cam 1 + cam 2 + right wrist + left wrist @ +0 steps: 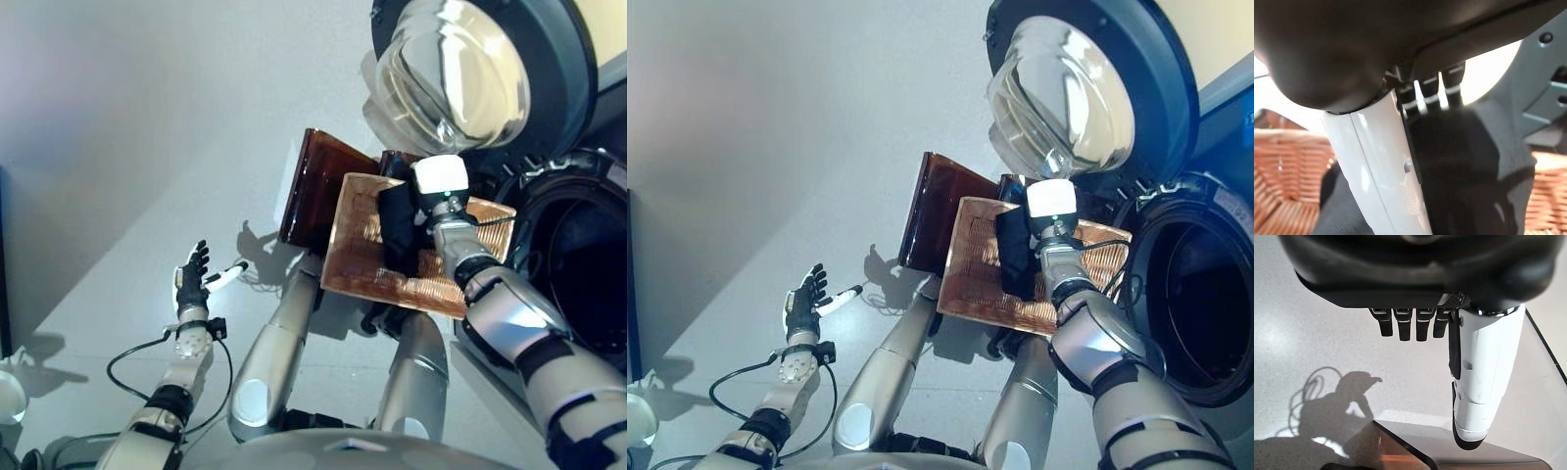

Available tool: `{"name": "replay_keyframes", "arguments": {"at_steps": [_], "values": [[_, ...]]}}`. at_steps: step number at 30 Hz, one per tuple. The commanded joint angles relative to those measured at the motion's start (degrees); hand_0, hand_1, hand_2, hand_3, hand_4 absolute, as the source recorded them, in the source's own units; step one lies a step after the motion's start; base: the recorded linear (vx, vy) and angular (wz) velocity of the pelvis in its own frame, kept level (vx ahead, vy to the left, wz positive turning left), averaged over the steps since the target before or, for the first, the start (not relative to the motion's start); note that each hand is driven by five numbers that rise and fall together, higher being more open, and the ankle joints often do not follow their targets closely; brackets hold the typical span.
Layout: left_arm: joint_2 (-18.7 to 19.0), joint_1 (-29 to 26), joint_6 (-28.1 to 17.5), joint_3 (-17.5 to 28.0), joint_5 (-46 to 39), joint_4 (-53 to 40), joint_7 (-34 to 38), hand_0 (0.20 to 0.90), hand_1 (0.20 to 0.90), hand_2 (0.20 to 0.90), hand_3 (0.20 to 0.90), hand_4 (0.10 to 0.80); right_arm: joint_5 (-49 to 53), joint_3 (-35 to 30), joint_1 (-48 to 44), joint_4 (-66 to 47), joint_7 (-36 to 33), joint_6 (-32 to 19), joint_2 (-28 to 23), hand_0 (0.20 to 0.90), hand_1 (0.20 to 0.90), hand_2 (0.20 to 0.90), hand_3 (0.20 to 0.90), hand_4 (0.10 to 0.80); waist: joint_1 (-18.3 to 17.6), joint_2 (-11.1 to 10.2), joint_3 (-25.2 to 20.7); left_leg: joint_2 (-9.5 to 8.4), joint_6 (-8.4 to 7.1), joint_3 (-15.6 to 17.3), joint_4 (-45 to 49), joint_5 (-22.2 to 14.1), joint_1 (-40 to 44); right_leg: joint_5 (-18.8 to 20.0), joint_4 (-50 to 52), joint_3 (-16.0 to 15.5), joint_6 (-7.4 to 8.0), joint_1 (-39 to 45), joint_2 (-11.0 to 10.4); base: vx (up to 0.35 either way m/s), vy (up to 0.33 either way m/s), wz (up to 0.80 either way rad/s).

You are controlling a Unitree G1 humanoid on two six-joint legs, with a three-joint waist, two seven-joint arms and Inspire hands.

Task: Pick up the clothes and place them into the washing machine

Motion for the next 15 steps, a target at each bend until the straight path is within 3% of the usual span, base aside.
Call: {"name": "replay_keyframes", "arguments": {"at_steps": [1,15], "values": [[2.7,1.0,-3.2,1.4,0.2,-0.3,1.6,0.900,0.900,0.900,0.900,0.800,1.3,-1.1,-4.3,-1.2,-4.5,0.0,-2.8,0.900,0.900,0.900,0.900,0.800,0.0,0.7,0.0,-2.29,0.85,3.1,3.1,-8.0,0.2,7.4,-8.6,2.7,0.40,3.0,1.8,0.000,0.000,0.00],[2.3,1.1,-3.1,1.3,0.4,1.6,1.1,0.900,0.900,0.900,0.900,0.800,1.3,-2.2,0.0,-2.6,-5.0,-0.6,-0.6,0.900,0.900,0.900,0.900,0.800,-0.4,0.2,-0.4,-1.89,0.91,2.8,1.8,-7.7,2.3,7.8,-10.3,2.8,0.60,5.0,2.3,0.000,0.000,0.00]]}}
